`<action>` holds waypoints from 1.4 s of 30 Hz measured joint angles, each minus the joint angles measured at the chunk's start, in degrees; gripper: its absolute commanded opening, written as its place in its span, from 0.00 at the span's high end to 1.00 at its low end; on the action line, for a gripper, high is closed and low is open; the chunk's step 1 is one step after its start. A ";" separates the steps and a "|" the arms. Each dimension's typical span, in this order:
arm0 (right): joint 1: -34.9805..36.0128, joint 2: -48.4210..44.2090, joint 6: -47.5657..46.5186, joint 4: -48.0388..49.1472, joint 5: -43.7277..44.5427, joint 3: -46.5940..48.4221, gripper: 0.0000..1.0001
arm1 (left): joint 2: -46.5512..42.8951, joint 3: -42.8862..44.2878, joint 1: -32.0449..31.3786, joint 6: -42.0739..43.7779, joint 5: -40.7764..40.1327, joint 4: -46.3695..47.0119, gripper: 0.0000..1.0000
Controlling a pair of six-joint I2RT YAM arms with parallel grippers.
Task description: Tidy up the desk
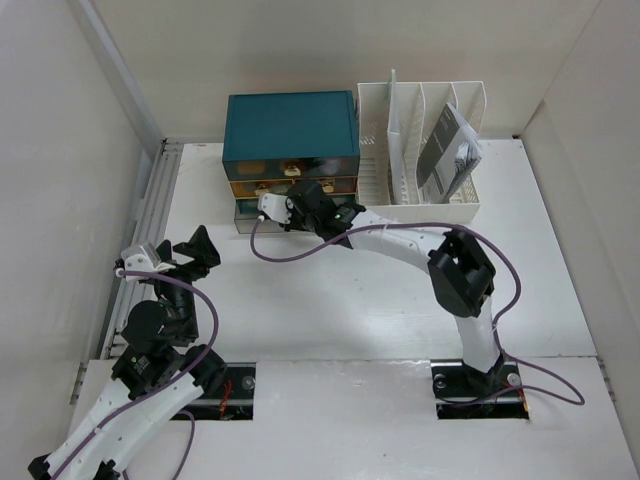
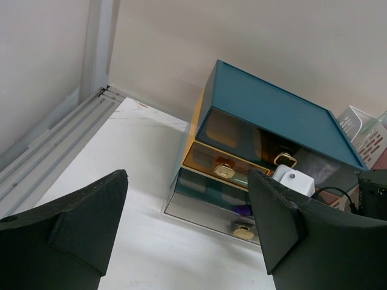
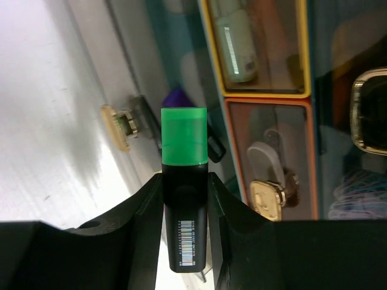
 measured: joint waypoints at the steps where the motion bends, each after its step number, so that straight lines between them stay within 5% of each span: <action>1: -0.15 0.35 -0.11 0.24 0.42 0.44 0.95 | 0.00 0.00 0.00 0.00 0.00 0.00 0.23; 7: -1.55 2.93 -1.22 0.94 2.32 2.71 0.84 | 0.00 0.00 0.00 0.00 0.00 0.00 0.23; 12: -2.36 4.42 -2.40 0.94 3.63 3.30 0.55 | 0.00 0.00 0.00 0.00 0.00 0.00 0.23; 22: -2.38 5.03 -2.91 0.96 4.13 3.87 0.44 | 0.00 0.00 0.00 0.00 0.00 0.00 0.23; 24: -2.36 4.48 -2.82 0.94 3.76 3.65 0.58 | 0.00 0.00 0.00 0.00 0.00 0.00 0.23; 25: -2.36 3.78 -2.64 0.87 2.67 3.23 0.69 | 0.02 0.00 0.00 0.00 0.00 0.00 0.23; 26: -2.38 2.56 -2.47 0.85 0.85 2.40 0.91 | 0.02 0.00 0.00 0.00 0.00 0.00 0.23; 27: -2.38 0.96 -2.36 0.35 -1.33 1.46 0.97 | 0.02 0.00 0.00 0.00 0.00 0.00 0.23; 35: -4.09 -3.80 -5.84 -14.78 -33.33 6.03 1.00 | 0.02 0.00 0.00 -0.04 0.00 0.00 0.23; 42: -4.35 3.32 -5.75 -19.58 -36.46 6.54 1.00 | 0.02 0.00 0.00 -0.04 0.00 -0.04 0.23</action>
